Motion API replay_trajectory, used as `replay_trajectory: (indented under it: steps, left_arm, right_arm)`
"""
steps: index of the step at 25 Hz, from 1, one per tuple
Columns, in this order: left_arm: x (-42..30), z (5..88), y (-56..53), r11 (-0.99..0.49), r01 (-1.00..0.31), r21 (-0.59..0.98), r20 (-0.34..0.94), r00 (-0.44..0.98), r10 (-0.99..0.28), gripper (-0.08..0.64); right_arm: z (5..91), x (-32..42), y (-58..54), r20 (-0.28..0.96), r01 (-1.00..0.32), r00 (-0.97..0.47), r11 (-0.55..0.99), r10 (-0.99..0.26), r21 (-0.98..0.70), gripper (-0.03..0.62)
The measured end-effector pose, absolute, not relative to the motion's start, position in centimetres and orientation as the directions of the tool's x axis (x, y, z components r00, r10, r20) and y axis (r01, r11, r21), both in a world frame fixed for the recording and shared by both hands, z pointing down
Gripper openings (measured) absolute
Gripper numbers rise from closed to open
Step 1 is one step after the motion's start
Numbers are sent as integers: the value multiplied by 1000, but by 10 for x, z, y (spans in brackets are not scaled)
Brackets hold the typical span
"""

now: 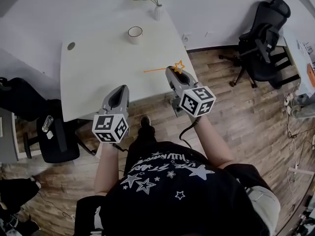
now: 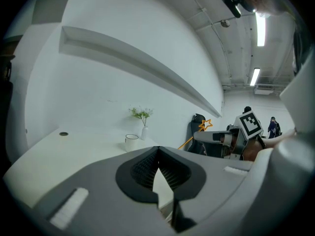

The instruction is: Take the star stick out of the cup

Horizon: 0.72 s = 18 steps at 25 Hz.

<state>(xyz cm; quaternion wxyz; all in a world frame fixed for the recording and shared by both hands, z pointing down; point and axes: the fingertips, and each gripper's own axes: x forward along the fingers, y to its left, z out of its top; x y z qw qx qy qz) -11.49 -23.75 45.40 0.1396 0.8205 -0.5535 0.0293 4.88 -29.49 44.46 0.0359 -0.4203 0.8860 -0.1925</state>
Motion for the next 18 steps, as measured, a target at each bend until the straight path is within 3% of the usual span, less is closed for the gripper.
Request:
replay_trajectory:
  steps: [18]
  left_arm:
    - [-101, 458, -149, -323, -922, 214, 209, 366, -907, 2]
  right_arm:
    - [447, 58, -212, 111, -706, -680, 606, -725, -366, 29]
